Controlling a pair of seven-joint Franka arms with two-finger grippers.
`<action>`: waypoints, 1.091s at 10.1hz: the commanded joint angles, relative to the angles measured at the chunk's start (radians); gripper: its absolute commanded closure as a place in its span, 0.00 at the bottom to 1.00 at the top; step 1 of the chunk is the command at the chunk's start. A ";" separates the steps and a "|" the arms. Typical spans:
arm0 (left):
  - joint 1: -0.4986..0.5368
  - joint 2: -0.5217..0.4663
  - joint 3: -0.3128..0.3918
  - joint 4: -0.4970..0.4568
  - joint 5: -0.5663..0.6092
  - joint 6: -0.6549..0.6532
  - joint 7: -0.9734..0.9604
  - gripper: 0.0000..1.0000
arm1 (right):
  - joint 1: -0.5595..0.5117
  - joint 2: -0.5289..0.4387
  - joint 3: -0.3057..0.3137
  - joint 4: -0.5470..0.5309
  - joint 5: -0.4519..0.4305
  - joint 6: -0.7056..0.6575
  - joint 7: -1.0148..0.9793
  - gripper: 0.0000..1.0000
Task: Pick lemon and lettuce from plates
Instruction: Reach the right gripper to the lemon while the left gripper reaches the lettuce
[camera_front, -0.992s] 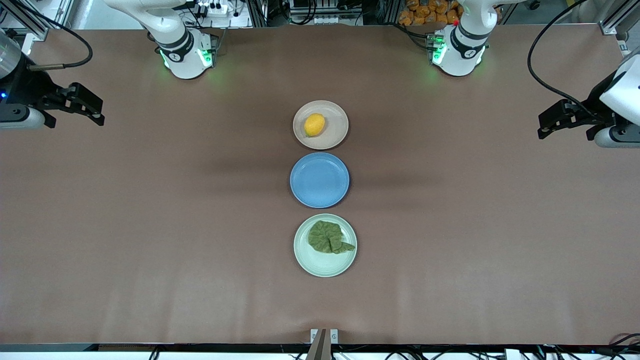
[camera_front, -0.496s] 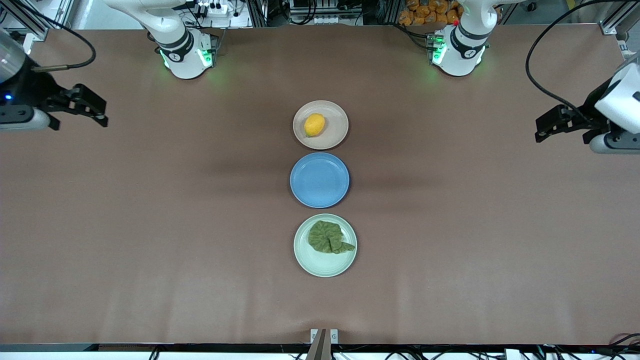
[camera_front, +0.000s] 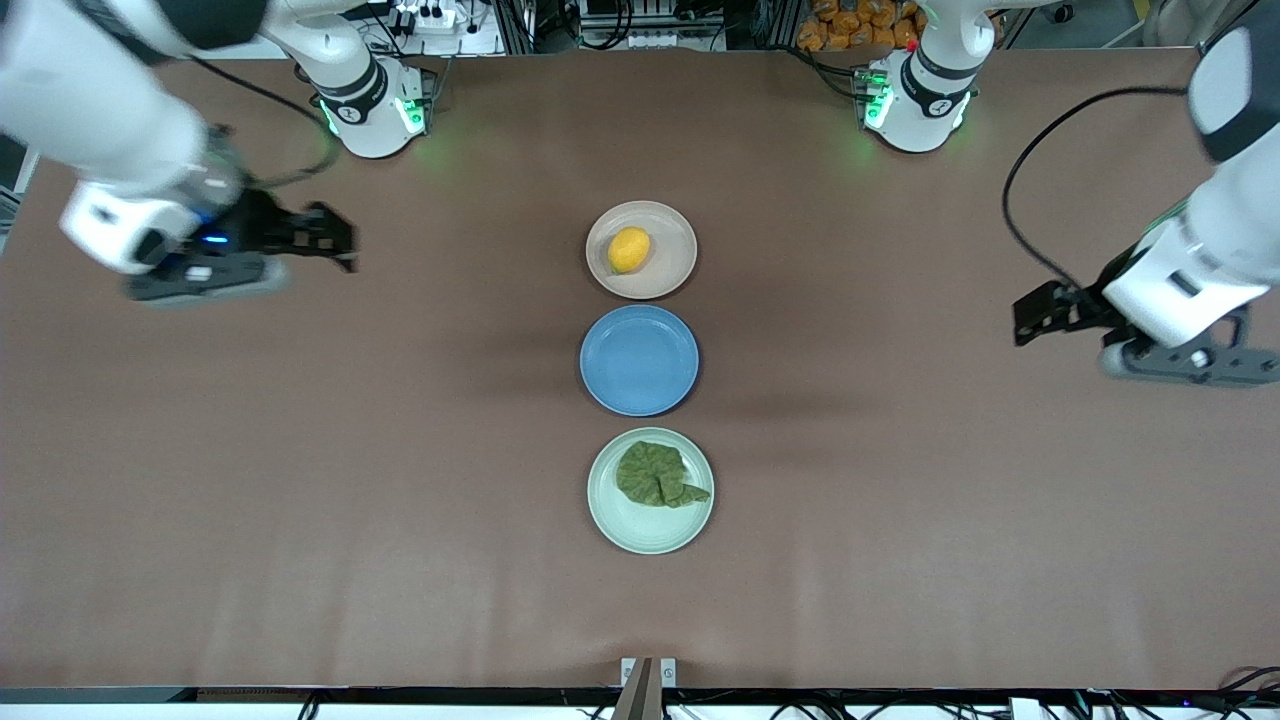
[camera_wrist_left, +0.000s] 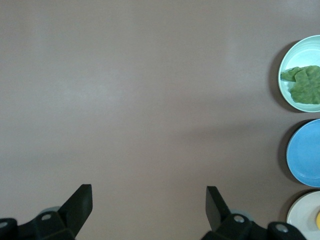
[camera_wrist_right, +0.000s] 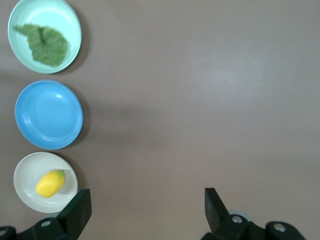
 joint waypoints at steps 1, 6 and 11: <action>-0.023 0.051 -0.001 0.005 0.009 0.058 -0.006 0.00 | 0.141 0.047 -0.005 -0.020 0.008 0.014 0.210 0.00; -0.196 0.181 -0.001 0.007 0.015 0.216 -0.261 0.00 | 0.424 0.266 -0.005 -0.078 0.067 0.286 0.803 0.00; -0.308 0.312 0.007 0.008 0.014 0.532 -0.355 0.00 | 0.530 0.320 -0.003 -0.276 0.074 0.599 0.947 0.00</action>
